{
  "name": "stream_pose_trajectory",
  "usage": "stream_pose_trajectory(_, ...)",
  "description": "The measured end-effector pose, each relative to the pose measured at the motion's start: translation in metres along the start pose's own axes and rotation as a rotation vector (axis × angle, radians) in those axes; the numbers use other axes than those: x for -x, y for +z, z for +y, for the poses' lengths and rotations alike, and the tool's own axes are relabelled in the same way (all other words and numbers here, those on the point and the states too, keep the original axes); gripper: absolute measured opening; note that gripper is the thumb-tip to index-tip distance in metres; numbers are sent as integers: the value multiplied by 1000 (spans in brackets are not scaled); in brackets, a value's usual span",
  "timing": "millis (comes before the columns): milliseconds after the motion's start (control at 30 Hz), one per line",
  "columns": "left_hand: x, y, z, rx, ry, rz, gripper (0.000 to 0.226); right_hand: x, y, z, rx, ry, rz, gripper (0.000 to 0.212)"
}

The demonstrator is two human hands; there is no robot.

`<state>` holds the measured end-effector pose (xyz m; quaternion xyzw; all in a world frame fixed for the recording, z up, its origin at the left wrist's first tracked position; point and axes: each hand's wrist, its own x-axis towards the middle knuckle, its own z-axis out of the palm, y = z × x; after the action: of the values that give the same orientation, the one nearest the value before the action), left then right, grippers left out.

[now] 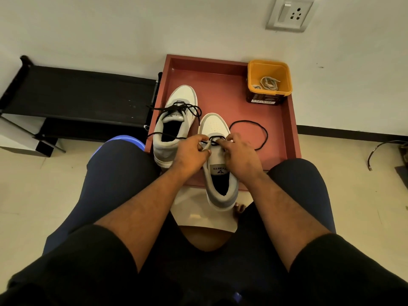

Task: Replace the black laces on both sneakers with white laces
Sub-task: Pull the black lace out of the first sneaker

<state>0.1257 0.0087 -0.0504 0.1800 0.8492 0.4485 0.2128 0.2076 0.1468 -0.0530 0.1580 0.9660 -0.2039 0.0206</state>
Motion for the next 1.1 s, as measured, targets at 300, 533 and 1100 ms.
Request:
stream_pose_trajectory(300, 3, -2, 7, -16, 37, -50, 37, -5, 6, -13, 190, -7, 93, 23)
stream_pose_trajectory(533, 1, -1, 5, -29, 39, -88, 38, -14, 13, -3, -141, -1, 83, 44)
stream_pose_trajectory(1100, 0, 0, 4, -217, 121, -155, 61, -46, -2, 22, -561, 310, 28, 10)
